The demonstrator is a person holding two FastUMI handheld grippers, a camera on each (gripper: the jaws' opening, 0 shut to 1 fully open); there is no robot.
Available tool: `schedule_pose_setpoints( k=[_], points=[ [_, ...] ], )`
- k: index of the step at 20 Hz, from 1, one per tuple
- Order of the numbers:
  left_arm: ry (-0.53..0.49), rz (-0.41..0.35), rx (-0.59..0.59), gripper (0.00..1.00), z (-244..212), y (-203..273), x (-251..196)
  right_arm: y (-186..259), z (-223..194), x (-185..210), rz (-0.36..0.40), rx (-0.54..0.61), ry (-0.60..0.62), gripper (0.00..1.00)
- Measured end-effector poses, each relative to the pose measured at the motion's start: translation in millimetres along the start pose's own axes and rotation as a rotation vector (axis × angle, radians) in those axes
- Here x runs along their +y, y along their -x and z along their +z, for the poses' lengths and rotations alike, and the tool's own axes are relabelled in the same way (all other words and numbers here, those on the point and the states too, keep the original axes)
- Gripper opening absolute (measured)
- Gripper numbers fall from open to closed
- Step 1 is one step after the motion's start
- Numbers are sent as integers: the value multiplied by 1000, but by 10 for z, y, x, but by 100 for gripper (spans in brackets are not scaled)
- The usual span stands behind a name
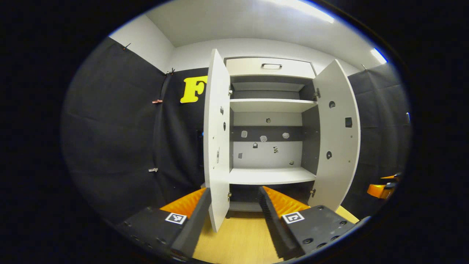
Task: Open the right door of the double-door shoe cabinet with the right hand, and open the left door with the left hand.
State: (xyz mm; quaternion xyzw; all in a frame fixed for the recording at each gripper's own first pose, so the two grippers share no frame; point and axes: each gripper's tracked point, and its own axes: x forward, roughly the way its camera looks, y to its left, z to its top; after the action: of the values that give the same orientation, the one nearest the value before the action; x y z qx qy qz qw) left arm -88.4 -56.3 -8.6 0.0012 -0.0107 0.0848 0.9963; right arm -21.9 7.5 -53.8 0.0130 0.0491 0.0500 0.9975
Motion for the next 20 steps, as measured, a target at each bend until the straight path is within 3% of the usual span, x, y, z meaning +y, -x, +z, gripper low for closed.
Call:
schedule_pose_setpoints(
  k=[2, 3, 5, 9, 13, 20],
  points=[
    [-37, -16, 4, 96, -32, 29, -13, -66, 155, -42, -26, -44, 14, 98],
    [-55, -14, -1, 98, -22, 42, 2, -85, 240, -26, -31, -65, 16, 98],
    [-71, -29, -12, 98, -16, 48, -19, -103, 399, 26, -35, -103, 16, 98],
    [-56, -128, 9, 98, -63, 22, -92, -58, 497, 219, -33, -139, 22, 98],
    [-83, -128, -19, 98, -60, -60, 73, -35, 395, 414, -26, -135, 31, 98],
    [-20, -171, -23, 98, -155, -246, 98, -1, 484, 763, 11, -193, 50, 98]
  ],
)
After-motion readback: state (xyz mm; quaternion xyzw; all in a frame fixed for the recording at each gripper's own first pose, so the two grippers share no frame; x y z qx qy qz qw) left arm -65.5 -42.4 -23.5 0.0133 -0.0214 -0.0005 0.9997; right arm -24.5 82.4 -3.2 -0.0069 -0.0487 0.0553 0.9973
